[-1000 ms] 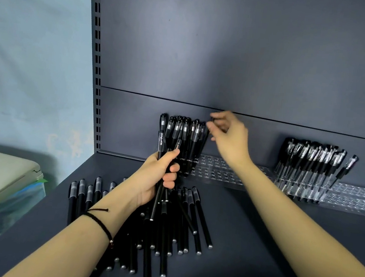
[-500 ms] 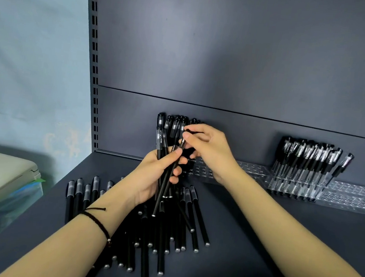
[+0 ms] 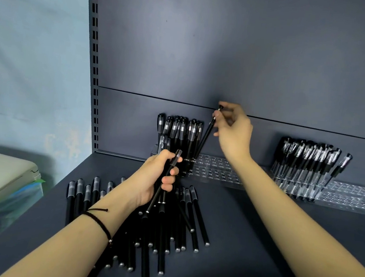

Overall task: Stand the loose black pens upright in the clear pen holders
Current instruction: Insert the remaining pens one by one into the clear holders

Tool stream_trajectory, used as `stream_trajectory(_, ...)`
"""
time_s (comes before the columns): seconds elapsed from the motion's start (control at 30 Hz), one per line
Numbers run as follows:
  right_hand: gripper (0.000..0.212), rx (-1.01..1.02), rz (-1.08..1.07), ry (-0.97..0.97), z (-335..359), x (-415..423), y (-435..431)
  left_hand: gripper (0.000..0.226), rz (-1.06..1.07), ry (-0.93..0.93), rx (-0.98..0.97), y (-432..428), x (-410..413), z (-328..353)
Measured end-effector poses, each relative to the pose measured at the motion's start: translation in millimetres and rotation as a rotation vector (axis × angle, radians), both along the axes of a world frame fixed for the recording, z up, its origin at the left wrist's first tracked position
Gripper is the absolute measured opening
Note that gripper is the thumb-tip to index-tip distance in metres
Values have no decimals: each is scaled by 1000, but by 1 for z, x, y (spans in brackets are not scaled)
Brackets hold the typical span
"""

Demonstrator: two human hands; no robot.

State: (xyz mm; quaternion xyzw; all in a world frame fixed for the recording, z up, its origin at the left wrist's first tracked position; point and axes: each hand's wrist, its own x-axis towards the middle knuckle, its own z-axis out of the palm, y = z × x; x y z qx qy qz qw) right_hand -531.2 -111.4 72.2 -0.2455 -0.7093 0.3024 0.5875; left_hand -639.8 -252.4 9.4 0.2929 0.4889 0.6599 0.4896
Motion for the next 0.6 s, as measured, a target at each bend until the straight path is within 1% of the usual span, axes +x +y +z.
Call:
stream_trajectory(0.1,19,-3,33,-175,-16,-2,2,15,-24,-39,29,0,-2,0)
stream_trajectory(0.17,23,6,64,-281,-30,-3,0,13,-42,-36,62,0,-2,-1)
stream_trajectory(0.23,26,56,16,-289,-37,-2,-4,15,-50,-25,116,1,-2,-2)
stream_trajectory(0.3,29,98,-60,-250,-35,0,-11,20,-32,-9,159,1,-1,-3)
stream_trajectory(0.33,28,89,-54,-223,-33,1,-16,23,-18,2,173,1,0,-3)
stream_trajectory(0.4,22,34,51,-227,-27,2,-26,26,2,24,200,1,0,-3)
stream_trajectory(0.5,11,-107,274,-408,-23,3,-40,25,4,73,215,1,0,-3)
stream_trajectory(0.53,9,-169,334,-411,-21,3,-42,22,0,88,206,1,1,-2)
stream_trajectory(0.6,8,-275,394,-286,-16,4,-41,20,0,92,160,0,3,0)
